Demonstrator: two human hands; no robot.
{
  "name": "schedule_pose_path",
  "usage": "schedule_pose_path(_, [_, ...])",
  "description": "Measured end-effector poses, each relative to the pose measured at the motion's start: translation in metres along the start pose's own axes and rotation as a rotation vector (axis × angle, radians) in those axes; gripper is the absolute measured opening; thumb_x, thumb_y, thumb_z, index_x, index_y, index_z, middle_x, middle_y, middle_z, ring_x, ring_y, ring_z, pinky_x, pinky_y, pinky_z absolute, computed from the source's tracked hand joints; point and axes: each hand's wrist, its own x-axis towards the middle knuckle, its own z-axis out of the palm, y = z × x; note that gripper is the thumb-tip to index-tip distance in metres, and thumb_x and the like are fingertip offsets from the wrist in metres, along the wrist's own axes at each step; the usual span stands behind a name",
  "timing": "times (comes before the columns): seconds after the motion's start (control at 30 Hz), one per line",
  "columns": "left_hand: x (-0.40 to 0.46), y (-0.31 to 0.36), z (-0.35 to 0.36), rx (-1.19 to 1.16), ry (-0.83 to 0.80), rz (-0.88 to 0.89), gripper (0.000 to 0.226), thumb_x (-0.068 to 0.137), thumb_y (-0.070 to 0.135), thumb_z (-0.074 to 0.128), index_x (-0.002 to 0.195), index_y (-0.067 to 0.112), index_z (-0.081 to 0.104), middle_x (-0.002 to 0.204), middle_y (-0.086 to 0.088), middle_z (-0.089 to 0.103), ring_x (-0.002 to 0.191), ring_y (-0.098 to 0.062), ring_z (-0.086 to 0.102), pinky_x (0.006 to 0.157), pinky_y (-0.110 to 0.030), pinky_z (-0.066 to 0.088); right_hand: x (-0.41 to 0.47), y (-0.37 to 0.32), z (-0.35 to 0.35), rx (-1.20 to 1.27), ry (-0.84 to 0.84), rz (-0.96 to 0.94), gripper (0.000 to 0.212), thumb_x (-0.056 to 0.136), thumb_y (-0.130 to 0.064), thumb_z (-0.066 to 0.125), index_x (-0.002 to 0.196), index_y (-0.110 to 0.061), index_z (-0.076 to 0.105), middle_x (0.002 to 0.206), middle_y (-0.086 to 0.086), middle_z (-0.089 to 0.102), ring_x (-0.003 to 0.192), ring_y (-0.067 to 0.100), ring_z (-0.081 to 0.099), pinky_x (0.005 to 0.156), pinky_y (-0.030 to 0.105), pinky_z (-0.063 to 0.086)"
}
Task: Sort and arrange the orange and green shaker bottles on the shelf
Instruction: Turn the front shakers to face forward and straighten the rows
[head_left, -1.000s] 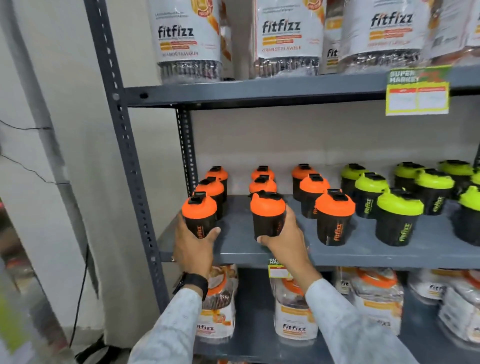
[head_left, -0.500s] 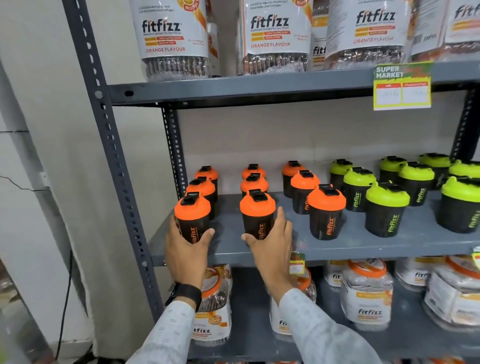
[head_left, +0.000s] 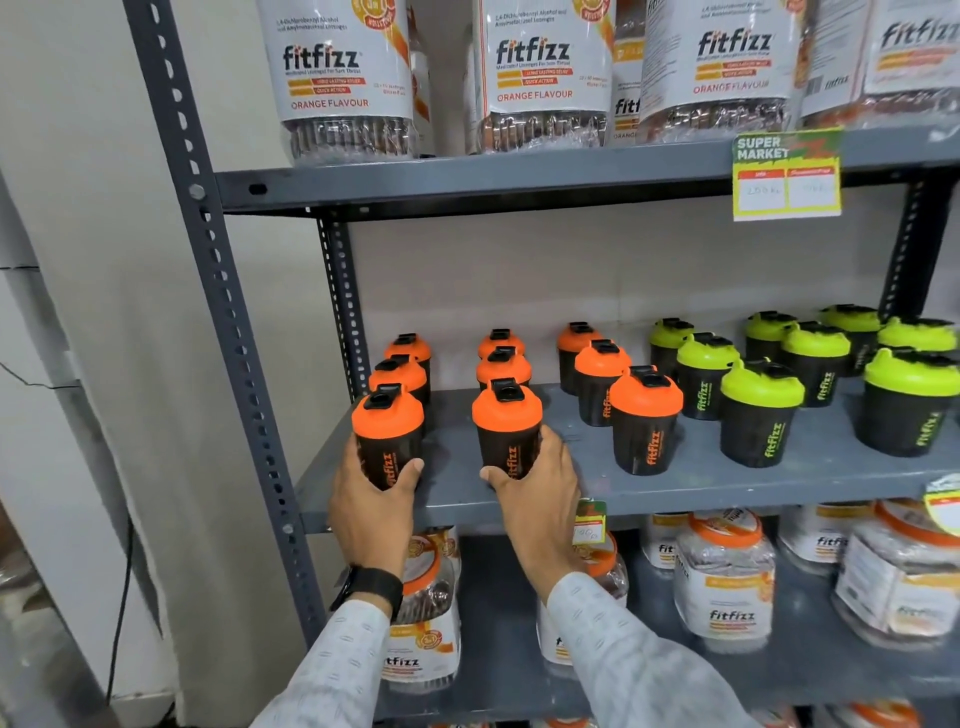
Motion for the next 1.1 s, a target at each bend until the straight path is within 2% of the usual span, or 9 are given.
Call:
schedule_pose_path(0.1, [-0.001, -0.0005, -0.0005, 0.005, -0.005, 0.019, 0.086, 0.076, 0.044, 0.085, 0.15, 0.033, 0.041, 0.139, -0.002, 0.062, 0.126, -0.025, 0.06, 0.102, -0.053, 0.053, -0.0015, 0.0003, 0.0011, -0.015, -0.004, -0.009, 0.093, 0.075, -0.034, 0.091, 0.152, -0.016, 0.041, 0.146, 0.006, 0.055, 0.137, 0.028, 0.052, 0.111, 0.043, 0.044])
schedule_pose_path(0.23, [0.0002, -0.0023, 0.0006, 0.032, 0.018, 0.022, 0.083, 0.076, 0.038, 0.086, 0.148, 0.029, 0.045, 0.135, -0.003, 0.066, 0.121, -0.026, 0.063, 0.099, -0.051, 0.054, -0.0023, 0.0006, 0.0031, -0.004, 0.009, -0.008, 0.086, 0.078, -0.031, 0.089, 0.15, -0.017, 0.044, 0.142, 0.005, 0.058, 0.134, 0.028, 0.055, 0.11, 0.045, 0.045])
schedule_pose_path(0.57, [0.0007, -0.0039, 0.0004, 0.038, 0.003, 0.013, 0.083, 0.077, 0.041, 0.084, 0.149, 0.03, 0.043, 0.136, -0.004, 0.065, 0.123, -0.028, 0.063, 0.099, -0.051, 0.054, -0.0028, -0.0017, 0.007, -0.011, 0.028, 0.005, 0.082, 0.077, -0.035, 0.089, 0.146, -0.019, 0.046, 0.139, 0.003, 0.059, 0.132, 0.029, 0.057, 0.108, 0.047, 0.05])
schedule_pose_path(1.1, [0.0017, -0.0073, 0.0017, 0.056, -0.001, 0.013, 0.083, 0.079, 0.043, 0.083, 0.15, 0.027, 0.043, 0.136, -0.006, 0.065, 0.123, -0.03, 0.063, 0.099, -0.052, 0.055, 0.0003, 0.0021, 0.0062, -0.054, 0.014, 0.006, 0.084, 0.082, -0.033, 0.086, 0.151, -0.017, 0.042, 0.145, 0.006, 0.056, 0.137, 0.029, 0.053, 0.111, 0.045, 0.045])
